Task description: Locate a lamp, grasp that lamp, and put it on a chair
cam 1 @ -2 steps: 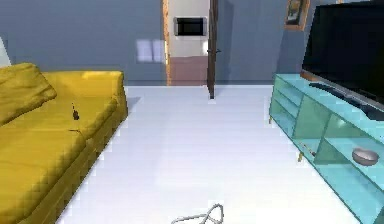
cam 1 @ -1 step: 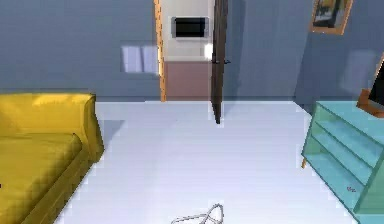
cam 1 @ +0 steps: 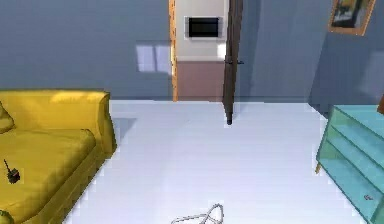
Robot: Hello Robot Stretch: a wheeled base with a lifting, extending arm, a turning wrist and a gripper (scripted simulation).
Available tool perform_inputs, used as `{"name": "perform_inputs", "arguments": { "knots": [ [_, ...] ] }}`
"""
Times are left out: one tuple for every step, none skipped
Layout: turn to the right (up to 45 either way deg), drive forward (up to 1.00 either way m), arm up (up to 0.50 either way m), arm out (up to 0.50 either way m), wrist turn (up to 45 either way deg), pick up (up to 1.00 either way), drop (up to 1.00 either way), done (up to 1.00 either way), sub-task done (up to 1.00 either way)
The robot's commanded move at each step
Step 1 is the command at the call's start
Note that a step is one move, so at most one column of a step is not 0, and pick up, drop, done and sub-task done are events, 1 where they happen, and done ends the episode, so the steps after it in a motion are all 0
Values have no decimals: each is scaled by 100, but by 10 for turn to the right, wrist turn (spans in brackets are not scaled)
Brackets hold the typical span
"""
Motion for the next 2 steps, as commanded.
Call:
{"name": "perform_inputs", "arguments": {
  "knots": [
    [0,100,0,0,0,0,0,0,0],
    [0,100,0,0,0,0,0,0,0]
  ]
}}
